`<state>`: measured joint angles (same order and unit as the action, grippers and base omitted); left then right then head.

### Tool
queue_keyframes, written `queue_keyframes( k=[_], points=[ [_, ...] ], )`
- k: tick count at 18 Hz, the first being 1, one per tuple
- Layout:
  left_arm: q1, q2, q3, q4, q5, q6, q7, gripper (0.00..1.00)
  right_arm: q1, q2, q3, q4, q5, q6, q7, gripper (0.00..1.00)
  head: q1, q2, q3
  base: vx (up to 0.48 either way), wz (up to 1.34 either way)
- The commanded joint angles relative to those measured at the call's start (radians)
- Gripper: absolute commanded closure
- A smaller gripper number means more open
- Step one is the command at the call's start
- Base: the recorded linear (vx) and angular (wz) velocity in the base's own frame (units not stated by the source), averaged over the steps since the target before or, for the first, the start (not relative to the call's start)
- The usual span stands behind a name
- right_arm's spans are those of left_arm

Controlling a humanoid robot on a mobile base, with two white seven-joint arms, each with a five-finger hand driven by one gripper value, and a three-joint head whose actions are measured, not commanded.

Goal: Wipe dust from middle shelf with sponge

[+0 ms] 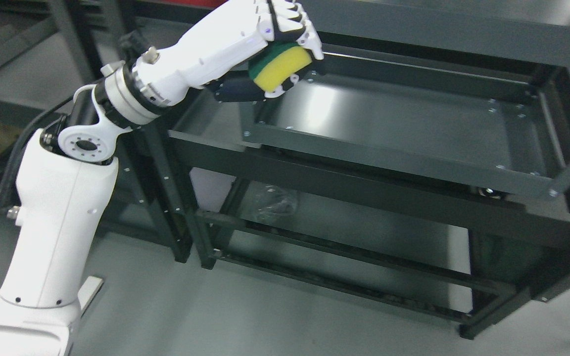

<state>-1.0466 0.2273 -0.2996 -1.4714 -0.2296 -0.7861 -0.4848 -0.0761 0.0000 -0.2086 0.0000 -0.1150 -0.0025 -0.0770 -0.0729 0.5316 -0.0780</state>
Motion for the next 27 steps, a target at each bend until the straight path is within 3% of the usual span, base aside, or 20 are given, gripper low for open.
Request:
queue_keyframes(
  k=[1, 2, 6, 14, 20, 23, 25, 27],
  points=[
    [-0.269, -0.163, -0.246, 0.069, -0.117, 0.001, -0.032, 1.00, -0.001, -0.017, 0.000, -0.018, 0.000, 0.073, 0.005, 0.00, 0.0000, 0.000, 0.000, -0.023, -0.95],
    [-0.321, -0.201, -0.265, 0.095, -0.143, 0.001, -0.047, 1.00, -0.001, -0.017, 0.000, -0.018, 0.000, 0.073, 0.003, 0.00, 0.0000, 0.000, 0.000, 0.026, -0.76],
    [-0.530, -0.210, -0.380, 0.193, -0.281, 0.001, -0.052, 1.00, -0.001, -0.017, 0.000, -0.018, 0.000, 0.073, 0.005, 0.00, 0.0000, 0.000, 0.000, 0.055, -0.51],
    [-0.650, -0.210, -0.599, 0.307, -0.430, 0.001, -0.051, 1.00, -0.001, -0.017, 0.000, -0.018, 0.000, 0.073, 0.005, 0.00, 0.0000, 0.000, 0.000, 0.040, -0.05],
    [-0.615, -0.210, -0.595, 0.387, -0.644, 0.001, -0.040, 1.00, -0.001, -0.017, 0.000, -0.018, 0.000, 0.073, 0.003, 0.00, 0.0000, 0.000, 0.000, 0.014, -0.03],
    [-0.567, -0.210, -0.509, 0.390, -0.714, 0.001, -0.040, 1.00, -0.001, -0.017, 0.000, -0.018, 0.000, 0.073, 0.005, 0.00, 0.0000, 0.000, 0.000, 0.005, 0.00],
    [-0.552, -0.210, -0.477, 0.375, -0.718, 0.001, -0.041, 1.00, -0.001, -0.017, 0.000, -0.018, 0.000, 0.075, 0.005, 0.00, 0.0000, 0.000, 0.000, 0.000, 0.00],
    [-0.547, -0.159, -0.435, 0.326, -0.714, 0.001, -0.049, 1.00, -0.001, -0.017, 0.000, -0.018, 0.000, 0.073, 0.003, 0.00, 0.0000, 0.000, 0.000, 0.000, 0.00]
  ],
)
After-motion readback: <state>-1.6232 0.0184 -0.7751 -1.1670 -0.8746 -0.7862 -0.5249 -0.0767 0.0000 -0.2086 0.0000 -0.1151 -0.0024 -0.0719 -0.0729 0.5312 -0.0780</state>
